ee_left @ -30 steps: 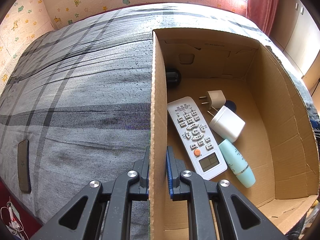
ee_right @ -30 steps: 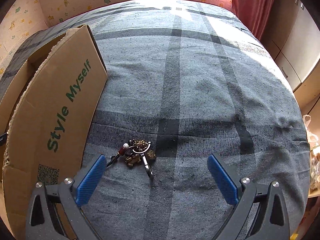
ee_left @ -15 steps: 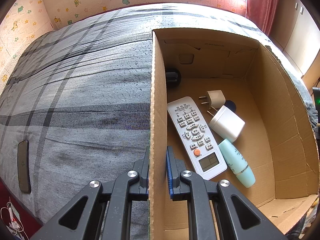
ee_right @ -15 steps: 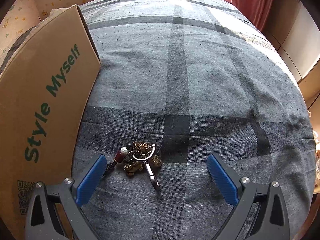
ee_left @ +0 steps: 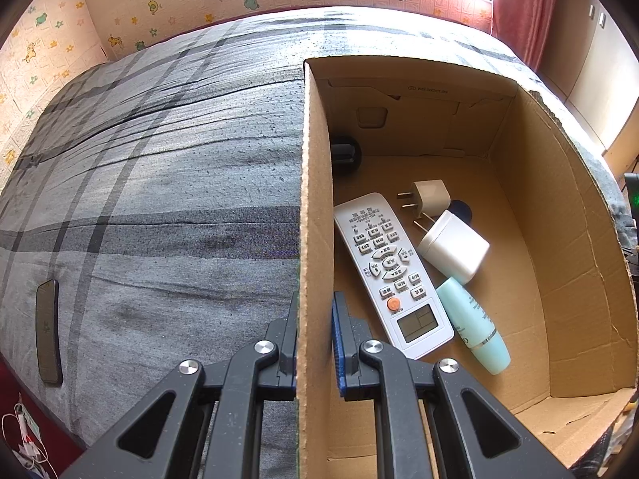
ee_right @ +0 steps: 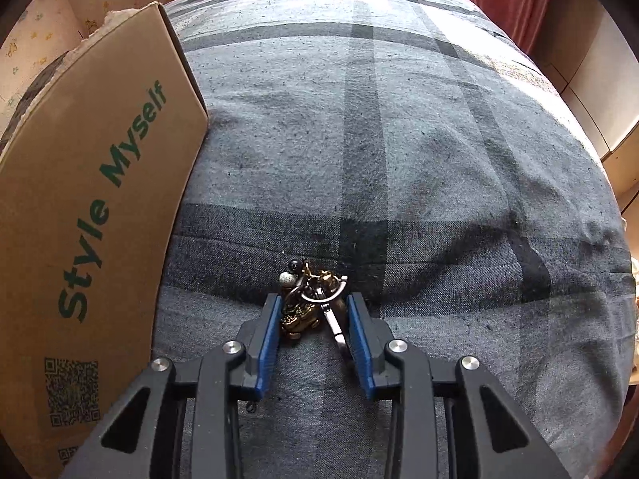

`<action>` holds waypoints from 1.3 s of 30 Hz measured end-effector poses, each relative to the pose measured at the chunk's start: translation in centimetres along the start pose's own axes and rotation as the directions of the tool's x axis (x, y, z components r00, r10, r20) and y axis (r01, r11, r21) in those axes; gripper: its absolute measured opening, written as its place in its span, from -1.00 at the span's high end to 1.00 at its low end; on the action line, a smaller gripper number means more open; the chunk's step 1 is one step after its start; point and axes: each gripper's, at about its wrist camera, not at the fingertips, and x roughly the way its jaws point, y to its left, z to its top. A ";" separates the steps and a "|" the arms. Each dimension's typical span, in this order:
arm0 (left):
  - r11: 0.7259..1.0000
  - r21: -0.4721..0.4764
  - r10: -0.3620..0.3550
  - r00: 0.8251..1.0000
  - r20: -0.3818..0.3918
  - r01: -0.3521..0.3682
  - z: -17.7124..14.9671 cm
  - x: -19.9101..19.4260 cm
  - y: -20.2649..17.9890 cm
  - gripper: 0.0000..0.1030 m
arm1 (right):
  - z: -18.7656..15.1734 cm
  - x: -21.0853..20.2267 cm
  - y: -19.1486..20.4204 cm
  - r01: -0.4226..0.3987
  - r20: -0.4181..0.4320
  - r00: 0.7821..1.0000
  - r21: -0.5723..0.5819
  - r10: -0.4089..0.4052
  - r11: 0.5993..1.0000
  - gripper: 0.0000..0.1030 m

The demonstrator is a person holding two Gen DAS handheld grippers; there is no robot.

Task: Organize rigid objects
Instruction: 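Close the right gripper on the key ring, then lift the keys with the right gripper and carry them over the box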

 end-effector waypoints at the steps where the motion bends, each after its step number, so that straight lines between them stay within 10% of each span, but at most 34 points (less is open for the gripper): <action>1: 1.000 0.000 0.000 1.000 0.000 0.000 0.0 0.0 0.0 0.74 | 0.0 -0.2 -0.1 -0.006 0.002 1.000 0.003 0.006 1.000 0.32; 39: 1.000 -0.002 -0.005 1.000 0.001 0.005 -0.1 0.0 -0.2 0.74 | 3.8 -14.4 3.8 -0.048 0.178 0.982 -0.099 0.066 0.994 0.32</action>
